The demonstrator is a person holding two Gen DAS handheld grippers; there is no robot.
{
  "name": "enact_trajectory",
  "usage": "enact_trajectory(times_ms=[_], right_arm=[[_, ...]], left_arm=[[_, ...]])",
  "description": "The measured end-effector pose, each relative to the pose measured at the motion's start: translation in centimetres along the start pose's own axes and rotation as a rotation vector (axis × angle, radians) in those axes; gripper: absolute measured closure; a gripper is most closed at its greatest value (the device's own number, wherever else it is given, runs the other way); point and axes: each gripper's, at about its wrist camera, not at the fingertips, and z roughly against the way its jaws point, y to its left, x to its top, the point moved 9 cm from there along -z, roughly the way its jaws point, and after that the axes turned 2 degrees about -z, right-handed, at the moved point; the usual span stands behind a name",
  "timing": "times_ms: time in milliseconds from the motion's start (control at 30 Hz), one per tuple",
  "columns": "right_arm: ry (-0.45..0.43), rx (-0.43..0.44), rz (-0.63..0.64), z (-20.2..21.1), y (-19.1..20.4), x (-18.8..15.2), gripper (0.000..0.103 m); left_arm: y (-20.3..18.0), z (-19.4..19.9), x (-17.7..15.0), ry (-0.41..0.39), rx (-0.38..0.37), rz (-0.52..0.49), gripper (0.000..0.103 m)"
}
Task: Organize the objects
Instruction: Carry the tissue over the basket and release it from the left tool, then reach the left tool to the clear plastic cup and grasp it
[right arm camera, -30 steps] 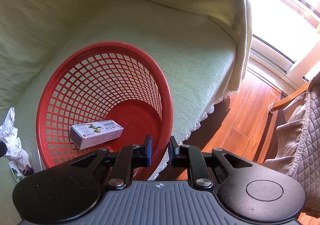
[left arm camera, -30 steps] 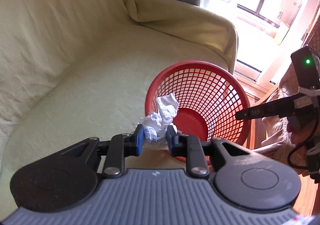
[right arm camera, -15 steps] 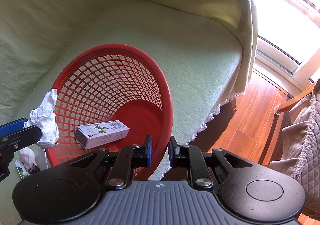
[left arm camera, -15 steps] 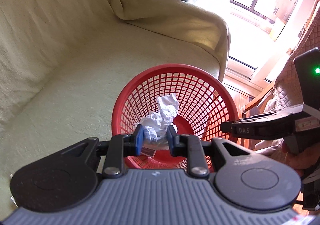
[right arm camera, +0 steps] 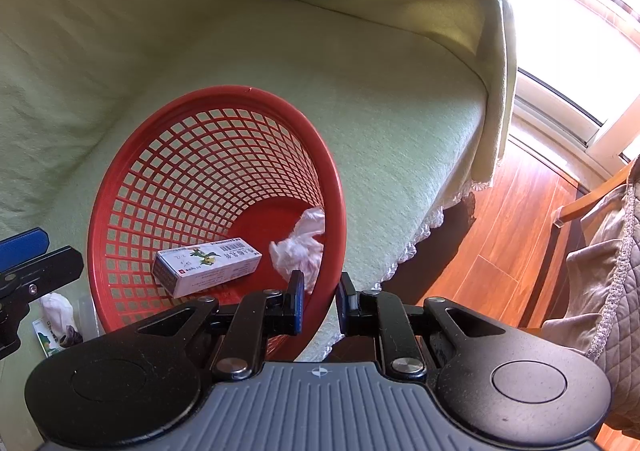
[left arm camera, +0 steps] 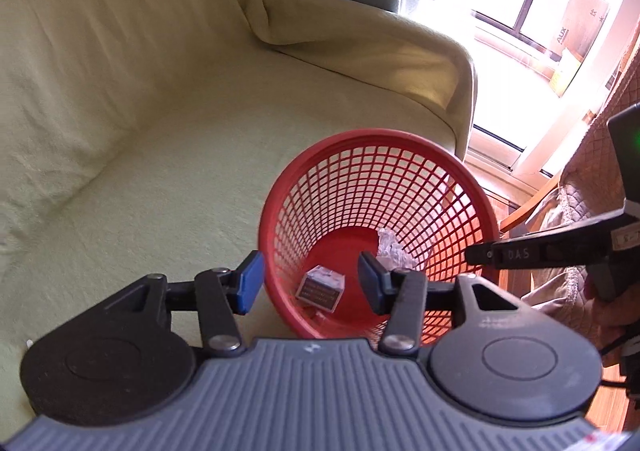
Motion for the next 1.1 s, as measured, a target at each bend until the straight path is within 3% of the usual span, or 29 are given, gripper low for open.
enact_trajectory(times_ms=[333, 500, 767, 1100], right_arm=[[0.009, 0.004, -0.027, 0.0, -0.3, 0.1, 0.09], [0.006, 0.001, -0.024, 0.0, -0.3, 0.3, 0.09], [-0.004, -0.014, -0.024, 0.0, -0.3, 0.5, 0.09], [-0.003, -0.044, -0.033, -0.2, -0.6, 0.4, 0.09]], left_arm=[[11.1, 2.7, -9.2, 0.11, 0.168, 0.148, 0.056], [15.8, 2.4, -14.0, 0.16, 0.248, 0.164, 0.056], [19.9, -1.0, -17.9, 0.188, 0.256, 0.238, 0.056], [21.3, -8.1, -17.8, 0.235, 0.208, 0.237, 0.056]])
